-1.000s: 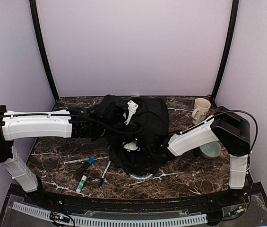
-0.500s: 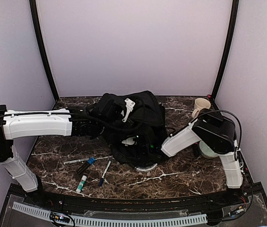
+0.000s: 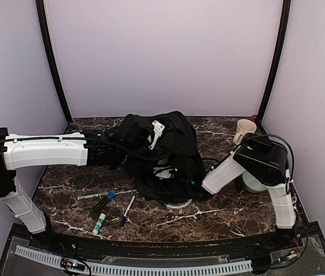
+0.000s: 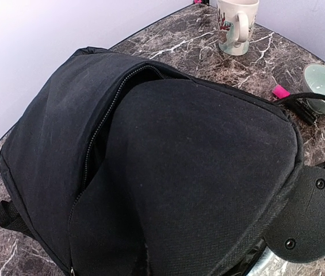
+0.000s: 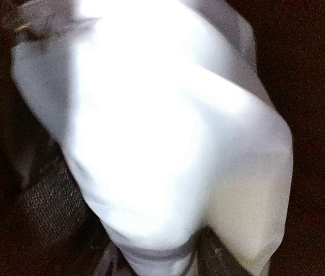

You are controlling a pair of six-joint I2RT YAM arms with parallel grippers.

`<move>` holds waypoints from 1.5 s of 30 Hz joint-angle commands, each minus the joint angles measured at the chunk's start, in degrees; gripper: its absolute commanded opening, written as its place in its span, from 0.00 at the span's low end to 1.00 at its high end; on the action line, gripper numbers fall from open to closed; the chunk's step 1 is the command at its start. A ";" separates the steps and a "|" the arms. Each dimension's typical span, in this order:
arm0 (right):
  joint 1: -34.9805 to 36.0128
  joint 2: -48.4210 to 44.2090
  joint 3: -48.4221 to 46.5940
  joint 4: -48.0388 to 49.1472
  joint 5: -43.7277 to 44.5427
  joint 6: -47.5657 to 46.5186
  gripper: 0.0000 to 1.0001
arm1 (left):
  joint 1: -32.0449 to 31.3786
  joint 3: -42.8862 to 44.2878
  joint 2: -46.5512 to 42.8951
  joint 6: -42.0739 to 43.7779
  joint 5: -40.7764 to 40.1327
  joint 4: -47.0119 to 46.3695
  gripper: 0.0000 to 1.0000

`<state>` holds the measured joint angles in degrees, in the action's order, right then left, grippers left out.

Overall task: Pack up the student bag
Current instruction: Adjust the upper front pocket of the largest bag.

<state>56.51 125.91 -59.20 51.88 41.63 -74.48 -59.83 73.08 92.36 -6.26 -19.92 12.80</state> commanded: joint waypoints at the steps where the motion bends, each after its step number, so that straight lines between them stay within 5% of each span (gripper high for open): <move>1: -1.02 -7.06 -0.15 -13.23 -0.74 11.68 0.51 | -2.03 1.49 -2.64 -0.20 3.51 -0.36 0.00; 16: 3.43 -19.27 0.29 -42.66 -13.32 28.44 0.62 | -2.04 1.55 -2.81 -0.18 2.27 0.99 0.00; 28: 3.69 -29.44 0.85 -61.98 -33.39 41.85 0.64 | -1.97 1.41 -2.25 0.63 2.08 1.39 0.00; 35: 3.69 -39.70 4.49 -76.23 -52.29 40.25 0.64 | -1.95 1.24 -1.33 0.51 2.83 2.39 0.00; 45: -6.45 -52.84 11.94 -77.19 -60.60 42.88 0.63 | -1.95 0.75 2.91 1.58 3.19 2.89 0.00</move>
<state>56.31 76.51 -48.18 -26.13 -13.32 -34.15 -60.97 73.10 94.08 -5.08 -18.83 15.97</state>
